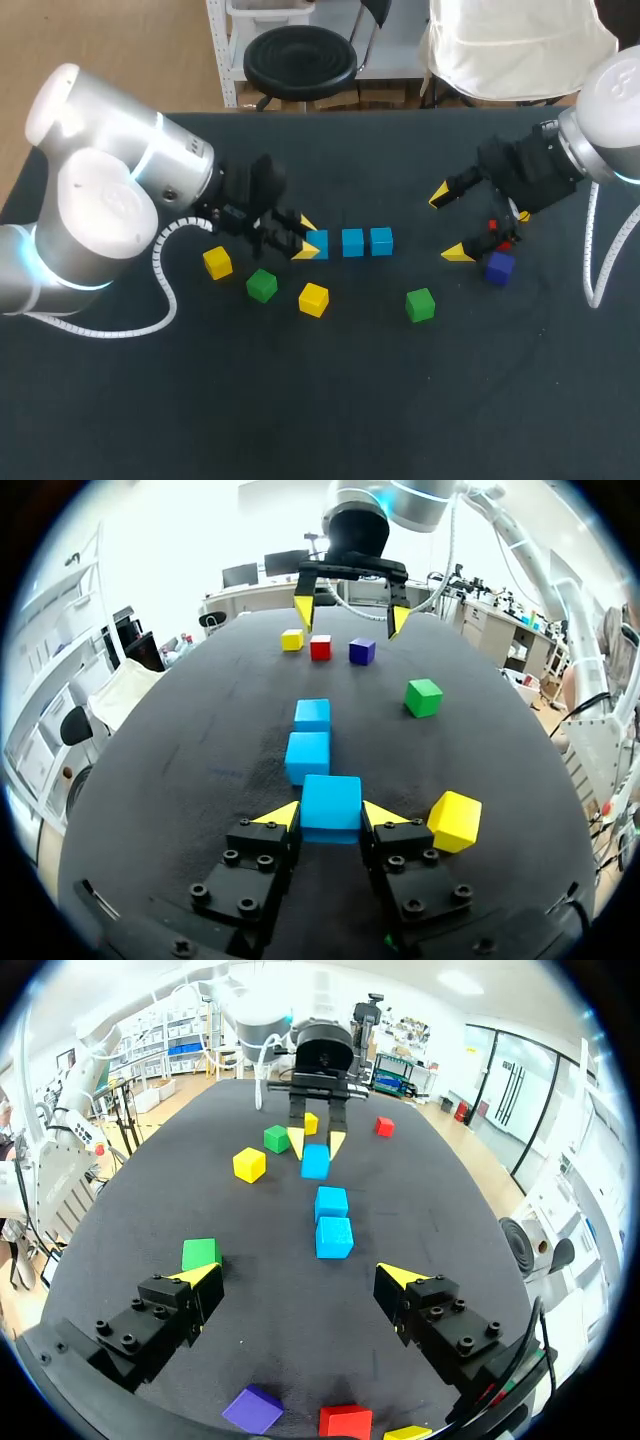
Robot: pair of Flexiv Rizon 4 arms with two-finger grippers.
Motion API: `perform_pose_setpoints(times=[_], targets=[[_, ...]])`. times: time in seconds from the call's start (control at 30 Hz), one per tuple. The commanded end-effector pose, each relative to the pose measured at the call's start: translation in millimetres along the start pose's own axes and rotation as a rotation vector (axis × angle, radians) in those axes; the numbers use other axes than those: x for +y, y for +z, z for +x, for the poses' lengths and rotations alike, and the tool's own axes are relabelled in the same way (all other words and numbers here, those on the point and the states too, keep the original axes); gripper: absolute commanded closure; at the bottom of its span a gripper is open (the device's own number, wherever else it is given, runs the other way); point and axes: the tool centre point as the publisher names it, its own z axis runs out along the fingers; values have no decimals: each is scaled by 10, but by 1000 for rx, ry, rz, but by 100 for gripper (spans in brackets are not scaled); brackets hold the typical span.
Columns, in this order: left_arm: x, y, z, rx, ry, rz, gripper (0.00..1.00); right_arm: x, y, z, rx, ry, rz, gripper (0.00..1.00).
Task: Place the blue cubes, place green cubes on the blue cubes, place the yellow cubes on the green cubes, then place the red cubes on the yellow cubes, and place purple cube on the red cubes.
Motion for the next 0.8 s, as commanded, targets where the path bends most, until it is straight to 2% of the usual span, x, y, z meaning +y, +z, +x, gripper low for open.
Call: perform_pose_setpoints(times=[0.03,0.8], targets=[[-48,-1,-3,2,2,-1,100,0,2,4,-2,-1,0,0],[-19,136,-47,17,5,15,100,0,2,4,-2,-1,0,0]])
